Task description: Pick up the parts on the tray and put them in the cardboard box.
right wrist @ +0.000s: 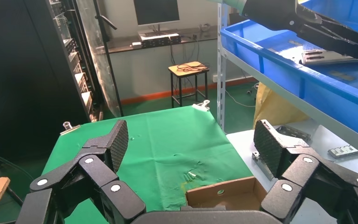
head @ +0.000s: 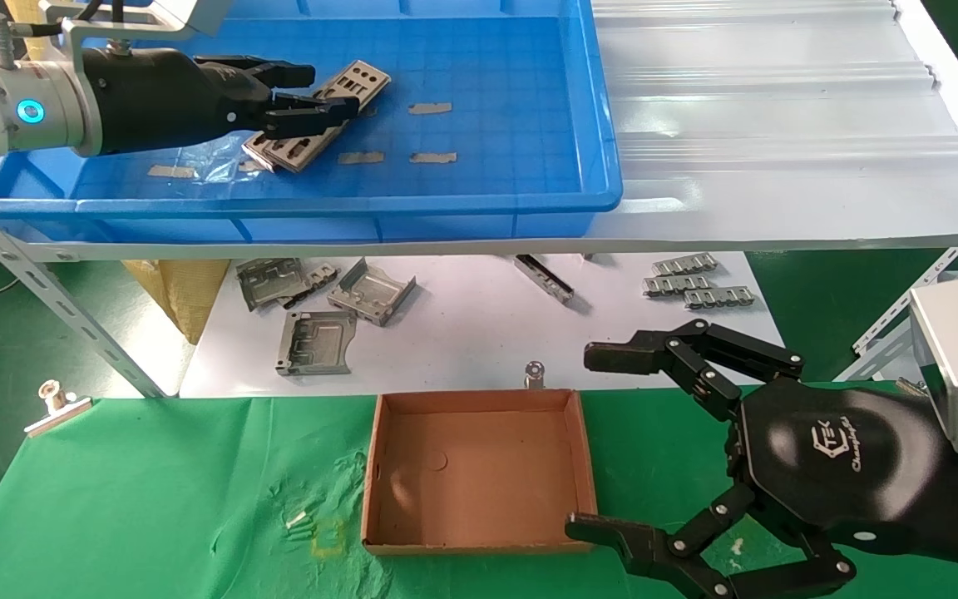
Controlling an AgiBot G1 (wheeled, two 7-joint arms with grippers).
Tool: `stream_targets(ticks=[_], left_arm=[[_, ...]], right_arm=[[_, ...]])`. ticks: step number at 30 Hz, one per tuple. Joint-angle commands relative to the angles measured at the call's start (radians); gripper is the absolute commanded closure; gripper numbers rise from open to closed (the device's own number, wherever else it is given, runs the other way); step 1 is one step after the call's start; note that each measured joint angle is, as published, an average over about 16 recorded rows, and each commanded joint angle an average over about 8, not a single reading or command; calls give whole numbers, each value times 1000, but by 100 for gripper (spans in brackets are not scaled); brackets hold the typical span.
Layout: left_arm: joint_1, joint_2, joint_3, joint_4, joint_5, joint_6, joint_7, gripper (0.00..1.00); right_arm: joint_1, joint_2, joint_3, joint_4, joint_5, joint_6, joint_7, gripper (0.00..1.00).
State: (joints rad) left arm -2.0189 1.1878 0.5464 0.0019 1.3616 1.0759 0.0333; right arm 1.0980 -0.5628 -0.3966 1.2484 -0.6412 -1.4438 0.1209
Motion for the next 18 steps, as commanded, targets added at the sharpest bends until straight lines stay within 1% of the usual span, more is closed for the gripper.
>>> stream_targets(ticks=[1,4,5,18], left_arm=[[-1,-1,0,0,0,1,-1,57],[-1,-3,1,-1,1,2,-1,95],[0,-3,1,-1,2,4,0,100],[0,-4,7,-4,10,23,7,100]], right_arm=[[0,0,0,0,0,0,0,0],[0,0,0,0,0,0,0,0],[0,0,0,0,0,0,0,0],[0,0,0,0,0,0,0,0]])
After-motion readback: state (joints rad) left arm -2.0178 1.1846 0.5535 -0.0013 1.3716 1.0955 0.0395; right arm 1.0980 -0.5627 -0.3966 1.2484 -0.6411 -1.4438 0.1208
